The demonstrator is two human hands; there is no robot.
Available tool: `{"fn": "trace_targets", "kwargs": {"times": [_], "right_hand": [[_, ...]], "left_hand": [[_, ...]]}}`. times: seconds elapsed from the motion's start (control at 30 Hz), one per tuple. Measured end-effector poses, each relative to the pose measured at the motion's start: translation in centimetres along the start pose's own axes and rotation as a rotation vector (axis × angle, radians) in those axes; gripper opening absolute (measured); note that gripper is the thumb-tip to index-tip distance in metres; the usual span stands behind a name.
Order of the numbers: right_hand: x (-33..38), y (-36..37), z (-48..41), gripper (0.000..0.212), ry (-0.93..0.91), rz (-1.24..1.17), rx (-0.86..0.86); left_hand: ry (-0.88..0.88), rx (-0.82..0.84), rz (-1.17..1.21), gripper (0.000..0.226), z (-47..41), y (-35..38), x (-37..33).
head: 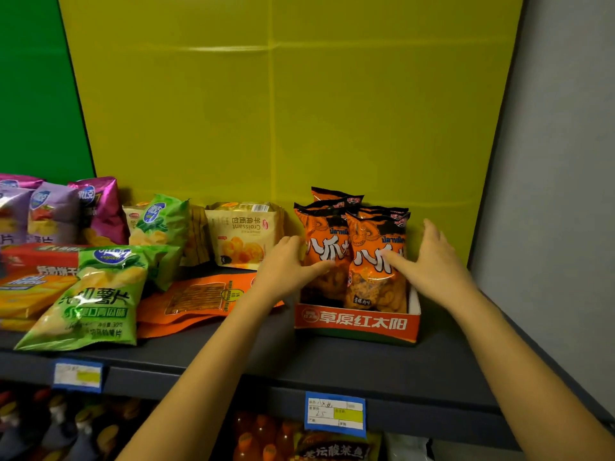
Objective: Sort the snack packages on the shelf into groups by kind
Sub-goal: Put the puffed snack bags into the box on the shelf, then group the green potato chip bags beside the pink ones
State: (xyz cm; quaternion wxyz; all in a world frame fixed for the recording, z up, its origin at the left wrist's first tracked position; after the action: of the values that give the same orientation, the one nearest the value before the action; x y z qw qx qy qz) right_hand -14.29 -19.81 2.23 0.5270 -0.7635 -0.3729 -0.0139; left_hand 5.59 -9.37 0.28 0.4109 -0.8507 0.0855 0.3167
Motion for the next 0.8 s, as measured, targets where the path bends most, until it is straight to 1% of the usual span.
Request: {"fn": "trace_targets", "kwargs": {"times": [0.07,0.13,0.2,0.23,0.37,0.53,0.6,0.67,0.73,0.8], "right_hand": [[0.8,-2.3,0.7,0.065,-0.079,0.012,-0.188],[2.5,-3.3,1.9,0.042,-0.179,-0.02,-0.283],[4.7,-2.9,3.0,0.028,-0.257,-0.067,-0.266],[5.9,-2.4,3.6,0.023,-0.291,-0.088,-0.235],[11.1,0.2,5.8,0.015,-0.398,-0.101,-0.114],[17.5,4.3,8.6,0.014,-0.473,-0.151,0.04],[20.7,6.2,9.6,0.018,-0.473,-0.198,0.097],[23.8,8.2,10.5,0.031,-0.441,-0.27,0.165],[26.8,10.8,11.1,0.053,-0.39,-0.3,0.262],[29.4,13.6,11.7,0.077,-0.333,-0.267,0.384]], "left_hand": [[0.032,-0.067,-0.06,0.055,1.7,-2.3,-0.1],[0.079,-0.19,-0.181,0.038,3.6,-5.1,0.1],[0.107,-0.308,-0.271,0.025,5.7,-8.0,0.6],[0.107,-0.339,-0.299,0.022,6.7,-9.4,1.2],[0.051,-0.403,-0.359,0.019,10.6,-15.6,4.6],[-0.093,-0.445,-0.379,0.018,14.9,-22.6,11.1],[-0.143,-0.469,-0.352,0.018,16.5,-25.3,13.7],[-0.177,-0.466,-0.339,0.015,17.7,-27.6,16.1],[-0.188,-0.451,-0.335,0.015,18.7,-29.5,18.2],[-0.194,-0.421,-0.326,0.016,19.3,-30.7,20.0]]}}
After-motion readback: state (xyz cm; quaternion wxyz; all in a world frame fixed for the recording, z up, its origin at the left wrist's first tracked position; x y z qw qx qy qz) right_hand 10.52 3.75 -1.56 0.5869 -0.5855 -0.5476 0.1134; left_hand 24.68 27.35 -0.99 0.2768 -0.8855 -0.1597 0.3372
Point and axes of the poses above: each hand's wrist, its own z-axis away from the middle knuckle, its own y-axis out of the palm, x = y × z, the point moved 8 cm from there along -z, towards the middle knuckle, and after that the axes turned 8 degrees about z, right-handed, at the moved point
